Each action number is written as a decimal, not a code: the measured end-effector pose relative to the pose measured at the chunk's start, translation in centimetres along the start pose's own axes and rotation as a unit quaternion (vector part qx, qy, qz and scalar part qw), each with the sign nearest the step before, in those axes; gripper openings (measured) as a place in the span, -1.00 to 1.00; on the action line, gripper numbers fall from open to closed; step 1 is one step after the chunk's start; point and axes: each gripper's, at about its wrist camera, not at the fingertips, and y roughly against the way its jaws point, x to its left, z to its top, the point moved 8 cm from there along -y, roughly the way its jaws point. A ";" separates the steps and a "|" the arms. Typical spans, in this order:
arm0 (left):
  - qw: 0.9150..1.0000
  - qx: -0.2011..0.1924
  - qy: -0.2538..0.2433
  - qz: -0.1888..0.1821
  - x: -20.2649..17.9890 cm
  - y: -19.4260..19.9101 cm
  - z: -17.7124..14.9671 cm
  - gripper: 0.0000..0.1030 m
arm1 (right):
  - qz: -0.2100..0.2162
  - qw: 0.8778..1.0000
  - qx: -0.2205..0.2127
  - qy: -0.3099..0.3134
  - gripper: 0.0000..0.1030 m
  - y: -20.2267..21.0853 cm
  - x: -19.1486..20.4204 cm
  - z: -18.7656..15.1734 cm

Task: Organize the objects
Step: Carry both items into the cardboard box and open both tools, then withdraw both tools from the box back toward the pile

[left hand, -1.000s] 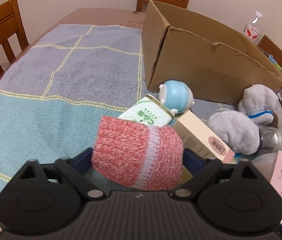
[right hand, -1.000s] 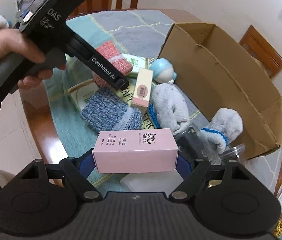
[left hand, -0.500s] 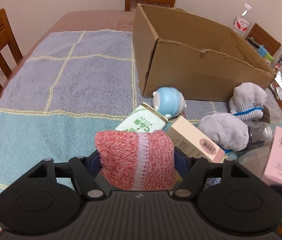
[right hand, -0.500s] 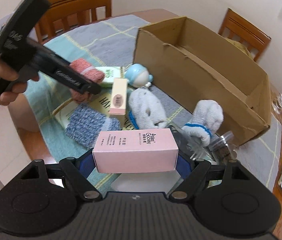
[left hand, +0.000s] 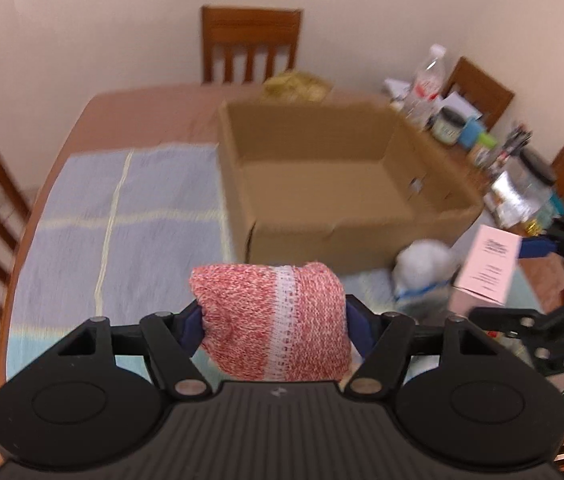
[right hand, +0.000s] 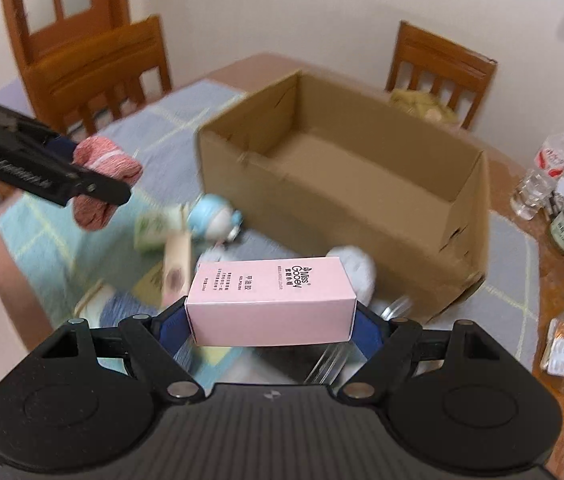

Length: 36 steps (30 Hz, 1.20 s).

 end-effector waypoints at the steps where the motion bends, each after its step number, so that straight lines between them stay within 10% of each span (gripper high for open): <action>1: 1.000 -0.008 -0.007 -0.005 -0.5 0.1 1.1 0.34 | -0.002 1.000 -0.009 -0.004 0.64 0.2 -0.5 0.8; 15: 0.998 -0.026 -0.040 -0.032 -4.4 -7.4 11.4 0.36 | -0.036 0.995 -0.042 -0.081 0.64 -3.4 -7.8 8.4; 18: 0.999 -0.026 -0.036 -0.015 -3.9 -8.7 12.0 0.79 | -0.045 0.995 -0.036 -0.076 0.75 -5.0 -8.5 8.5; 21: 0.999 -0.044 -0.029 -0.006 -3.4 -8.5 12.6 0.87 | -0.061 0.994 -0.036 -0.082 1.00 -5.3 -9.2 8.3; 36: 0.999 -0.033 -0.003 0.009 -2.4 -5.7 8.3 0.94 | -0.065 0.992 -0.033 -0.100 1.00 -3.3 -8.6 5.2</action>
